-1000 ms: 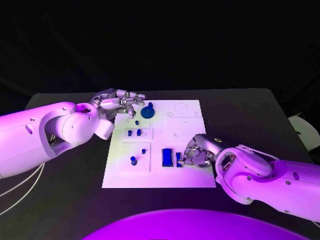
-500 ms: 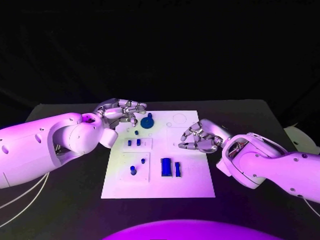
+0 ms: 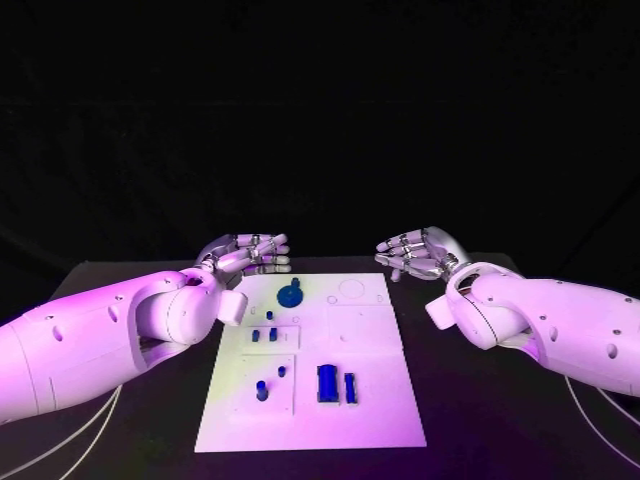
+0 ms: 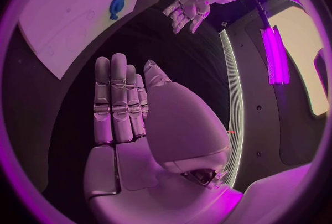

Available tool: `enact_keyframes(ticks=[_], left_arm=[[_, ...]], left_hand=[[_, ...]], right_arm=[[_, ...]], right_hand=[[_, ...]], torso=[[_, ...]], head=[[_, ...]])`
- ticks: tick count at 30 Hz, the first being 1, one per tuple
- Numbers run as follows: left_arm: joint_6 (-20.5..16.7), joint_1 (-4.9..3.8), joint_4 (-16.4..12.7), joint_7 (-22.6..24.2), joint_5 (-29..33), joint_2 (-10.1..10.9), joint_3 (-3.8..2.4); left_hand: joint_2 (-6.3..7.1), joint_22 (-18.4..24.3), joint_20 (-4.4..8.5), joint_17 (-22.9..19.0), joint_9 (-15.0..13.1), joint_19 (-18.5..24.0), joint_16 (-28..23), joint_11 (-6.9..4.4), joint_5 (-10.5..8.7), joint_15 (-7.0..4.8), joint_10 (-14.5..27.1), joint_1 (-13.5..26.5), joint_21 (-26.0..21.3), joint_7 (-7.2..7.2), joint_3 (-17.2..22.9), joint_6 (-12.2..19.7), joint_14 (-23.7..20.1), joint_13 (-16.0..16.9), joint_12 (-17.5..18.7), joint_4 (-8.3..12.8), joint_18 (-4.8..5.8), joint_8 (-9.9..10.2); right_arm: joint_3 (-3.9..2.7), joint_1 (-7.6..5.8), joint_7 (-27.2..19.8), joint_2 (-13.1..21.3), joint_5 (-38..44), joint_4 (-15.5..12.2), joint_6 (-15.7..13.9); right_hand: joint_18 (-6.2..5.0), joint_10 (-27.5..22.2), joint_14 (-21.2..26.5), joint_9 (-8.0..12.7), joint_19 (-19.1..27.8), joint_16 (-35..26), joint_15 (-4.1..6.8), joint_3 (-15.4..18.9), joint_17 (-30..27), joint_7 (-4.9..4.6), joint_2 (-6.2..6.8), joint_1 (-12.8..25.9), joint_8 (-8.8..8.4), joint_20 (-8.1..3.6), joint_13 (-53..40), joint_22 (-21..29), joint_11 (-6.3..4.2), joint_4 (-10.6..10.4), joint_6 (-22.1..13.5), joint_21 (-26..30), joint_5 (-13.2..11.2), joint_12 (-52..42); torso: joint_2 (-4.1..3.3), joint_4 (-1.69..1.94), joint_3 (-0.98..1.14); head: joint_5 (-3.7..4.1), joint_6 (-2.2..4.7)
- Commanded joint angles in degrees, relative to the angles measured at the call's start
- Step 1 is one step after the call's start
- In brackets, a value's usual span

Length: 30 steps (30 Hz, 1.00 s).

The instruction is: Assemble the parts on the task board

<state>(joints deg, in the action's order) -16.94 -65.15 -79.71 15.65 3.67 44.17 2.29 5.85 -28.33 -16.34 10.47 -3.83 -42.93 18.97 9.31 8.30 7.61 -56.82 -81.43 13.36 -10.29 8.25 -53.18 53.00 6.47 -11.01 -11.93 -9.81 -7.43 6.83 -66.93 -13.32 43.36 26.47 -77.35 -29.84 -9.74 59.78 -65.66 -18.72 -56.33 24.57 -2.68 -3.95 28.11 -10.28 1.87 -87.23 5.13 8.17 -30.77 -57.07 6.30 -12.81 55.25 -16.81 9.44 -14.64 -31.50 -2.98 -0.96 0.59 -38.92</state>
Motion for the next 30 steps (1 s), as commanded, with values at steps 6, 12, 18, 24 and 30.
enact_keyframes(ticks=[6,12,18,24,30], left_arm=[[-5.97,1.15,4.28,7.03,3.91,-2.97,-0.04],[-4.20,1.32,4.64,4.17,2.40,-3.27,0.00],[-8.10,1.95,2.11,5.87,1.37,-2.63,-0.39],[-16.00,3.21,-3.00,9.29,-0.72,-1.33,-1.18],[-23.99,4.48,-8.18,12.76,-2.83,-0.01,-1.98]], left_hand=[[-1.88,8.52,-0.39,-4.40,0.16,1.90,-12.52,1.64,0.34,2.26,1.99,-2.23,-9.20,1.40,-4.38,1.24,-1.64,-2.90,4.54,-0.47,2.90,1.71],[-5.85,16.15,5.03,-10.47,3.83,14.35,-18.97,-1.98,-2.33,-0.75,19.82,24.03,-13.36,4.30,-8.25,17.89,-17.95,-6.47,11.01,3.74,4.56,7.43],[-5.85,18.85,7.48,-10.47,3.83,20.65,-18.97,-3.55,-3.67,-2.23,27.90,36.67,-13.36,5.64,-8.25,25.59,-25.64,-6.47,11.01,5.45,5.43,7.43],[-5.85,20.90,9.41,-10.47,3.83,25.47,-18.97,-4.80,-8.30,-3.40,34.17,46.27,-13.36,10.29,-8.25,31.54,-31.56,-6.47,11.01,6.78,9.81,7.43],[-5.85,22.57,10.96,-10.47,3.83,29.40,-18.97,-9.31,-8.30,-7.61,39.26,54.23,-13.36,10.29,-8.25,36.41,-36.40,-6.47,11.01,7.89,9.81,7.43]], right_arm=[[-0.10,-0.16,-9.37,-3.75,-15.49,6.78,9.45],[-0.16,-0.08,-6.53,-3.88,-12.04,6.83,5.40],[-1.49,1.28,-8.50,-2.84,-14.90,2.97,1.50],[-4.09,3.96,-12.40,-0.80,-20.55,-4.64,-6.21],[-6.27,6.20,-15.65,0.90,-25.27,-10.98,-12.63]], right_hand=[[-0.61,-1.40,6.81,5.03,8.25,-16.83,-4.66,-1.44,-12.66,-2.03,1.44,2.05,-1.55,5.69,15.46,16.47,2.80,1.77,-0.67,13.20,0.74,9.49],[2.93,-19.41,24.62,10.85,24.12,-24.57,-2.70,3.95,-20.12,2.07,-1.87,30.24,-5.13,1.72,23.14,33.44,0.05,6.53,-18.02,16.81,-2.30,14.64],[3.87,-28.29,33.63,12.62,31.16,-24.57,-1.54,3.95,-21.95,3.87,-1.87,42.81,-5.13,-0.44,24.91,38.73,-1.35,8.05,-26.18,16.81,-3.88,14.64],[4.50,-35.05,40.50,13.93,36.55,-24.57,2.68,3.95,-23.28,5.25,-1.87,52.31,-5.13,-2.10,26.16,42.67,-6.30,12.81,-32.42,16.81,-5.06,14.64],[5.37,-40.65,46.20,18.72,41.04,-24.57,2.68,3.95,-28.11,10.28,-1.87,60.22,-5.13,-3.48,30.77,45.93,-6.30,12.81,-37.61,16.81,-9.44,14.64]], torso=[[1.74,-0.12,0.67],[1.46,0.00,0.57],[0.74,1.88,0.82],[0.32,2.98,0.96],[0.32,2.98,0.96]], head=[[-1.03,2.78],[-0.98,2.76],[-0.73,3.88],[-0.59,4.55],[-0.59,4.55]])
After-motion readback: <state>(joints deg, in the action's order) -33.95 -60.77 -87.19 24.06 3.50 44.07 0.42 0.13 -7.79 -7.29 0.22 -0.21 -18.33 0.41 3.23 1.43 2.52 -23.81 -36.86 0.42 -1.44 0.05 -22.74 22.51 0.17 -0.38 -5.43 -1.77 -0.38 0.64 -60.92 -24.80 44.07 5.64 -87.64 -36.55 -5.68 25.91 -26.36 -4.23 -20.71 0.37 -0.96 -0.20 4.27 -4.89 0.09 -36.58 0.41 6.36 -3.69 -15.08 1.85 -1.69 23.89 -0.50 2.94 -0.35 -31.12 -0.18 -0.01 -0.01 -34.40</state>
